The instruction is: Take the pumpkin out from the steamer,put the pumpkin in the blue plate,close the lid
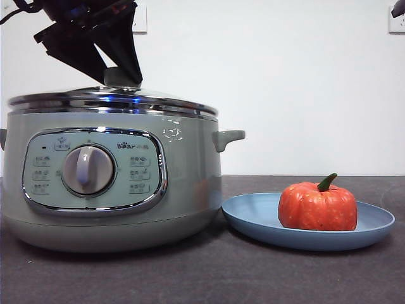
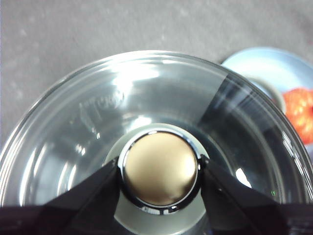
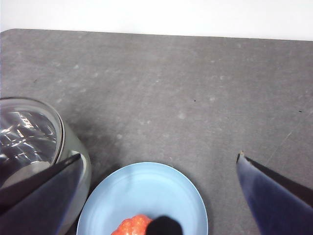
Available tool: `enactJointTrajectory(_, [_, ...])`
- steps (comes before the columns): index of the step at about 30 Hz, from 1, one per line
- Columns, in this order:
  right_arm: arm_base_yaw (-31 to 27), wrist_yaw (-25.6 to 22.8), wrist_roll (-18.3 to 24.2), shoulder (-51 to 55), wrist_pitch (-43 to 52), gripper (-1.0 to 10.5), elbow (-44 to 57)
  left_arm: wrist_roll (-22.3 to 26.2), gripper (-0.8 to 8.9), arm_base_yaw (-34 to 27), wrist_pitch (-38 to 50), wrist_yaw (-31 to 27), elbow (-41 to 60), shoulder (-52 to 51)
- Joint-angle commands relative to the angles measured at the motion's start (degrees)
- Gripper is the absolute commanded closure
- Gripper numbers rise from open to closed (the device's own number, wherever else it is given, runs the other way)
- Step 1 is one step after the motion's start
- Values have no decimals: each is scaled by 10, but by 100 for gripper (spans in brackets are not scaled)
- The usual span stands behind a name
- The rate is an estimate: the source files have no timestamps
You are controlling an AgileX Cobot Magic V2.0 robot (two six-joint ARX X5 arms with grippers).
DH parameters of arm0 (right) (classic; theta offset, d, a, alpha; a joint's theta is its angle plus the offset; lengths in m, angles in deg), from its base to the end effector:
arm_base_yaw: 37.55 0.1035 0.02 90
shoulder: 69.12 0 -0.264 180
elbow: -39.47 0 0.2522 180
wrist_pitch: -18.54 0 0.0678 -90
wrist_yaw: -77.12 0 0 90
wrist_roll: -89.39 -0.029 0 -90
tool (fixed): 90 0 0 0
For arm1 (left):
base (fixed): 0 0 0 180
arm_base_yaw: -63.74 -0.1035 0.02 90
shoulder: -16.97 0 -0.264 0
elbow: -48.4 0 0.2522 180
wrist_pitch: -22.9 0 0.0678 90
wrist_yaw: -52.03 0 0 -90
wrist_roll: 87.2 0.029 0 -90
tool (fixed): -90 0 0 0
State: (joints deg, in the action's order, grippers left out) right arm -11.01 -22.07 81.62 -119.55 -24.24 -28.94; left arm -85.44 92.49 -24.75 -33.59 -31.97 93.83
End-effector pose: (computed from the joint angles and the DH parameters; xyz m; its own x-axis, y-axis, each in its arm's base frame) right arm 0.1624 0.0759 0.3444 0.8731 0.2575 -0.4141 -0.2578 0.9646 0.0564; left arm 0.2454 -0.1372 0.3087 0.5906 -0.4111 -0.6944 0.5461 0.8371 -0.0311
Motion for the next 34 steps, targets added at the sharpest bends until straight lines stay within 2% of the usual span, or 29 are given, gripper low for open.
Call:
enactJointTrajectory(1, [0,-2,-6,0,3,384,1,-1,822,2,7,3,-2,-5])
enactJointTrajectory(14, [0,-2,-6,0,3,384,1,0,822,2,25,2,-2,-5])
enactJointTrajectory(27, [0,-2,-8,0,3,384,1,15,812,2,-4,3,11,37])
enactJointTrajectory(28, [0,-2,-8,0,3,384,1,15,795,2,-8,3,11,40])
enactJointTrajectory(29, [0,-2,-8,0,3,384,1,15,728,2,-12,4,11,41])
enactJointTrajectory(32, [0,-2,-8,0,3,384,1,15,415,6,-19,5,11,38])
enactJointTrajectory(33, [0,-2,-8,0,3,384,1,14,348,6,-20,6,11,38])
enactJointTrajectory(34, [0,-2,-8,0,3,384,1,14,328,6,-22,6,11,38])
